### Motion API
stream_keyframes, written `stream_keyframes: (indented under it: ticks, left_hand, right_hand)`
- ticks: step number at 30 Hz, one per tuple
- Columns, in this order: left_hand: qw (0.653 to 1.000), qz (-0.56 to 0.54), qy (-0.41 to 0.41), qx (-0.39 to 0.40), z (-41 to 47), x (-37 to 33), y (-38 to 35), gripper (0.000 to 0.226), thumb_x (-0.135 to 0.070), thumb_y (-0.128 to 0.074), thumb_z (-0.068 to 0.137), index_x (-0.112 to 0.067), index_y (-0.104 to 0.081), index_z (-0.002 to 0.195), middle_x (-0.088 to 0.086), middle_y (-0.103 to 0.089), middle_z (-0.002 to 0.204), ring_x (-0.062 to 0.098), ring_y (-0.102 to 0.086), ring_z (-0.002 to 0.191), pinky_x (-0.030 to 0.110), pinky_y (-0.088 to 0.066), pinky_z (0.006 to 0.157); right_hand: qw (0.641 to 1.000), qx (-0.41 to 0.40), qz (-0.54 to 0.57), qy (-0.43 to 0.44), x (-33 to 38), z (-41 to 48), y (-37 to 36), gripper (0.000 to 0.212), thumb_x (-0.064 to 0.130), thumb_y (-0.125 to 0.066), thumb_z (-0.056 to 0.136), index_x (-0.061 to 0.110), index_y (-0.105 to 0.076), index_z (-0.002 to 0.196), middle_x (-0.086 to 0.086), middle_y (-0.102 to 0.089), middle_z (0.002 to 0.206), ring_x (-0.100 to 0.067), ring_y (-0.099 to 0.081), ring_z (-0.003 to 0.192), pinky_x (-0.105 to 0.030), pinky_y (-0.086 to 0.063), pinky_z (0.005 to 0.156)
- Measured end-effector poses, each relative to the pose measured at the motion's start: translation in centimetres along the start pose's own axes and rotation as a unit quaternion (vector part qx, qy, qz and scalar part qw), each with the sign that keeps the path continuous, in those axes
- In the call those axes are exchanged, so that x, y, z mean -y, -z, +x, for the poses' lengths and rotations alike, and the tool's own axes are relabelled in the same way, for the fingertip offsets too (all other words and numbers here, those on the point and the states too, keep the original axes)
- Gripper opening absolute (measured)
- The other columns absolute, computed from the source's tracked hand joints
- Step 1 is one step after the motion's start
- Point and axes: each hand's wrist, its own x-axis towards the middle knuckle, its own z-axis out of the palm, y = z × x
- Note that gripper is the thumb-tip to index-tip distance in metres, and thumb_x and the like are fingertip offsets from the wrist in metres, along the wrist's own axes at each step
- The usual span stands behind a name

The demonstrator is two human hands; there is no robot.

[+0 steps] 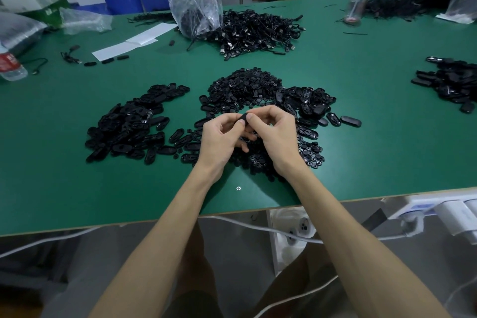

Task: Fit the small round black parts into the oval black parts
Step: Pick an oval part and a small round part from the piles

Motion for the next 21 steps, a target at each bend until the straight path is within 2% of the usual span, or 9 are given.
stream_keyframes:
  ticks: [3, 7, 12, 21]
  left_hand:
    - [1.0, 0.0, -0.005, -0.011, 0.03, 0.07, 0.03, 0.011, 0.001, -0.061, 0.1, 0.003, -0.07, 0.104, 0.013, -0.074, 0.076, 0.023, -0.073, 0.069, 0.028, -0.056, 0.054]
    - [1.0, 0.006, -0.019, -0.019, -0.05, 0.12, 0.0, 0.013, 0.003, -0.061, 0.098, -0.005, -0.072, 0.098, 0.013, -0.074, 0.073, 0.022, -0.072, 0.066, 0.027, -0.056, 0.059]
    - [0.998, 0.026, -0.037, -0.033, -0.07, 0.18, 0.09, 0.013, 0.002, -0.061, 0.098, -0.007, -0.07, 0.098, 0.006, -0.073, 0.067, 0.016, -0.068, 0.061, 0.025, -0.055, 0.057]
    - [0.999, 0.015, -0.042, -0.008, -0.33, -0.1, -0.1, 0.012, -0.003, -0.063, 0.102, -0.001, -0.072, 0.11, 0.011, -0.078, 0.082, 0.025, -0.076, 0.074, 0.031, -0.06, 0.067]
  right_hand:
    - [1.0, 0.007, -0.007, 0.005, -0.07, 0.01, -0.11, 0.003, 0.005, -0.073, 0.092, 0.007, -0.074, 0.091, -0.005, -0.074, 0.081, -0.011, -0.066, 0.074, -0.024, -0.055, 0.064]
    - [1.0, 0.011, -0.007, 0.003, -0.05, 0.06, -0.14, 0.002, 0.004, -0.073, 0.092, 0.004, -0.074, 0.093, -0.015, -0.074, 0.085, -0.017, -0.066, 0.075, -0.034, -0.058, 0.069]
    - [1.0, 0.021, -0.002, 0.014, 0.19, -0.03, -0.03, 0.004, 0.004, -0.073, 0.092, 0.001, -0.074, 0.095, -0.02, -0.073, 0.084, -0.019, -0.065, 0.072, -0.033, -0.058, 0.07]
    - [1.0, 0.007, 0.017, -0.003, -0.04, 0.09, -0.04, 0.003, 0.01, -0.076, 0.091, 0.01, -0.074, 0.093, 0.001, -0.073, 0.079, -0.01, -0.064, 0.074, -0.025, -0.055, 0.068]
